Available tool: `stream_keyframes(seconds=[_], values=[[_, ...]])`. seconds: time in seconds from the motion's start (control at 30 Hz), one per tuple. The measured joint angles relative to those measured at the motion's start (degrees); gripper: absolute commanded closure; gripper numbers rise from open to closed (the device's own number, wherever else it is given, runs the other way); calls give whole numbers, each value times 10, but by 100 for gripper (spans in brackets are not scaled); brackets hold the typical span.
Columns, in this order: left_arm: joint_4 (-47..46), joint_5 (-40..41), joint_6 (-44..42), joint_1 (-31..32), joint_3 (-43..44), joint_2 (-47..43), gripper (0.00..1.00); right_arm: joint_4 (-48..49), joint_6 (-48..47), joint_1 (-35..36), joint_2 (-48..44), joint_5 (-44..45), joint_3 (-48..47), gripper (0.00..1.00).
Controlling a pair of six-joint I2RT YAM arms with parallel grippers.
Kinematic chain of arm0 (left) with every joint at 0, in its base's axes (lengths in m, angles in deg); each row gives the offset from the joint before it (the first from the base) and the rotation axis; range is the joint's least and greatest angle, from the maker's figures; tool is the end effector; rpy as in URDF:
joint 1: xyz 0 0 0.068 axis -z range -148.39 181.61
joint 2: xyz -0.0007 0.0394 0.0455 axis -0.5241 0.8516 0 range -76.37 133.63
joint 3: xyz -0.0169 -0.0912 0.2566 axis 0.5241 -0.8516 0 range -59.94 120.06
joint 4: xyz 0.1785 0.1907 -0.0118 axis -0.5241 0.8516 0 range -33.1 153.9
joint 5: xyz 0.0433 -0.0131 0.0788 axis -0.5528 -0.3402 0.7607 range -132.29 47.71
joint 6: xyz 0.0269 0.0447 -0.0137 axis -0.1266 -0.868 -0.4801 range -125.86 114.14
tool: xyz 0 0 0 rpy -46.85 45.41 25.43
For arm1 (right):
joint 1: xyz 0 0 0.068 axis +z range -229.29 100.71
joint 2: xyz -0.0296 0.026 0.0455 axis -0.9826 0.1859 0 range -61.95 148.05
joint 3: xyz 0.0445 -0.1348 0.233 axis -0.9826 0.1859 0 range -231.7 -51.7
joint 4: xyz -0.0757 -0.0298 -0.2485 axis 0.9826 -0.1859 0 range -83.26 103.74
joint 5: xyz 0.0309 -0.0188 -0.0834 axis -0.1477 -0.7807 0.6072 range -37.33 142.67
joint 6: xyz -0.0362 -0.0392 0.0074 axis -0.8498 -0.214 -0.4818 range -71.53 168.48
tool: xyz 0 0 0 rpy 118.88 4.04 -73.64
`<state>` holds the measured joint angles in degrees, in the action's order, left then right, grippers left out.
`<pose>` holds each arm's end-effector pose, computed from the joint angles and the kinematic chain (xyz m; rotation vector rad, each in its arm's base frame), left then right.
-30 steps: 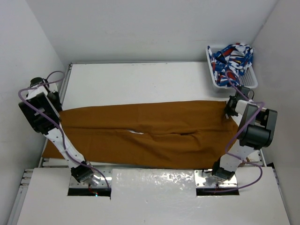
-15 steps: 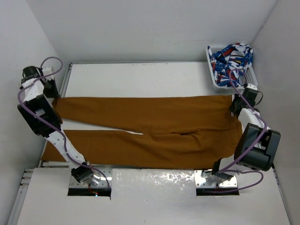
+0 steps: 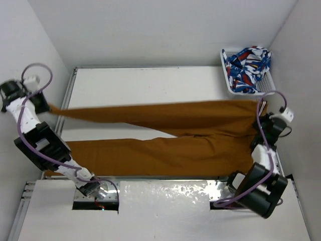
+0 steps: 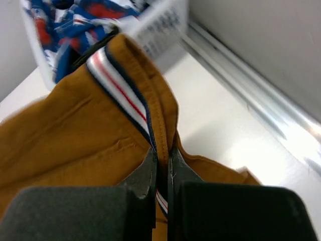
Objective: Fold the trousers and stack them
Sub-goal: Fold the trousers
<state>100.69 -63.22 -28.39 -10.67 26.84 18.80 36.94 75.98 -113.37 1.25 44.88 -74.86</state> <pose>0.2754 0.2334 0.3153 -0.2616 2.3874 0.0663 0.1947 -0.1258 0.2059 0.8714 1.6457 0.0473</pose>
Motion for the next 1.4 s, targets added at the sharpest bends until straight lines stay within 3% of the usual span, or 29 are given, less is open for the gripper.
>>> stream_keyframes(seconds=[0.07,0.17,0.23,0.33,0.53,0.6,0.67,0.77,0.93,1.07,1.23,1.4], values=[[24,3,-13,-51,-79,-17,100,39,37,-14,-30,7,68,92],[45,26,-43,-104,-186,-34,100,56,78,-28,-47,37,133,55],[48,45,-63,-116,-237,-51,100,37,102,-35,-48,72,139,35],[48,57,-87,-114,-262,-82,100,-11,130,-43,-57,114,133,21],[29,62,-116,-113,-262,-112,100,-255,172,-52,-103,243,24,18],[26,63,-123,-113,-264,-112,100,-332,188,-52,-122,293,-27,26],[27,63,-131,-113,-266,-112,100,-355,174,-51,-144,297,-60,44],[26,62,-139,-113,-268,-110,100,-355,122,3,-133,271,-119,42],[23,61,-145,-113,-268,-100,100,-414,-9,218,44,282,-386,37],[22,61,-146,-113,-268,-99,100,-437,-62,324,123,304,-445,34],[19,64,-145,-113,-268,-99,100,-499,-83,389,268,293,-490,30],[19,69,-145,-113,-269,-99,100,-608,-66,403,500,291,-673,29]])
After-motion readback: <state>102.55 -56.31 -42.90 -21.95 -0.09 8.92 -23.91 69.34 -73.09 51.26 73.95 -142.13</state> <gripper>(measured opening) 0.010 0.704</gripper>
